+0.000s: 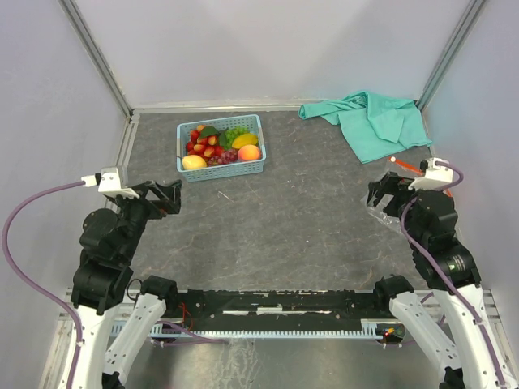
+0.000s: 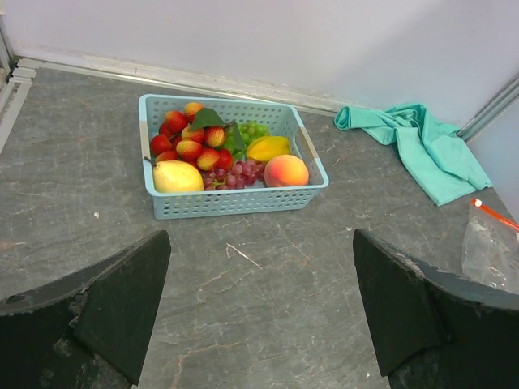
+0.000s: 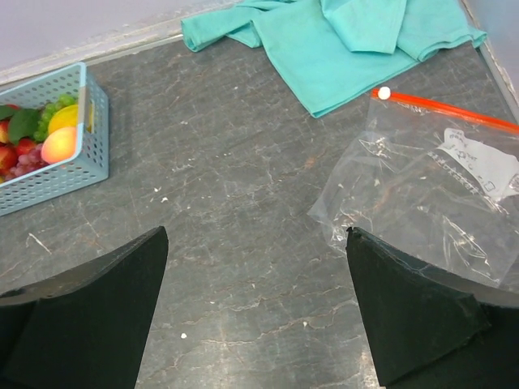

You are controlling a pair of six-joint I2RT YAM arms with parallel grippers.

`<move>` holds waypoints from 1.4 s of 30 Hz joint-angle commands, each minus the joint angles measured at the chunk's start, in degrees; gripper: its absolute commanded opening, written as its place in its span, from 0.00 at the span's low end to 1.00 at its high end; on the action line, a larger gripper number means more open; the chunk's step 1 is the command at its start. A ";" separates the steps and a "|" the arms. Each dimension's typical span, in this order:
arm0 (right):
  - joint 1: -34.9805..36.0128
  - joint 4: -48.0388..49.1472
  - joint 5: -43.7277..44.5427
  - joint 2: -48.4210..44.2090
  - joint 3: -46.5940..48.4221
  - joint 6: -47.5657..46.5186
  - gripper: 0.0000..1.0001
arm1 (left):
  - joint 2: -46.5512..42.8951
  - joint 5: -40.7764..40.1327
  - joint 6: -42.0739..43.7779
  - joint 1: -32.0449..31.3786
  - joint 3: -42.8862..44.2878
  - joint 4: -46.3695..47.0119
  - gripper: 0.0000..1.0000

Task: Place the food in the zip-top bag and seal the zipper
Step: Pick up the zipper food storage bag at the center of the board.

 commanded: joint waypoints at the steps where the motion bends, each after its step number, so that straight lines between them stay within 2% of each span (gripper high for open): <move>1: -0.19 -1.55 3.84 3.09 0.36 1.26 0.99 | 0.02 1.56 -3.25 0.43 -1.74 0.95 1.00; 8: -0.26 -6.58 10.91 16.73 1.64 2.72 0.99 | 0.04 4.15 -5.01 0.26 -5.23 0.85 1.00; 12: -1.31 -4.23 13.00 23.92 0.69 2.43 0.99 | 0.23 4.44 -5.09 -0.86 -5.85 0.69 0.99; 17: -6.70 1.17 12.94 34.44 1.76 1.99 0.99 | 0.59 4.43 -5.56 -2.57 -6.51 0.75 1.00; 24: -12.19 8.52 11.69 52.90 8.35 5.41 0.98 | 2.95 5.09 -6.74 -3.81 -6.31 0.46 1.00; 28: -14.07 10.07 9.42 60.70 11.77 8.33 0.93 | 3.91 6.31 -8.40 -4.00 -6.30 0.72 1.00; 36: -15.64 11.04 7.20 69.45 15.30 9.00 0.84 | 5.26 7.04 -8.88 -4.00 -5.79 -1.55 0.98; 40: -16.03 11.31 7.21 71.23 15.02 7.94 0.71 | 5.38 7.67 -10.21 -4.00 -6.16 -1.79 0.98; 42: -16.60 11.54 5.52 71.72 15.11 7.15 0.59 | 5.81 8.35 -10.57 -4.00 -6.21 -1.81 0.98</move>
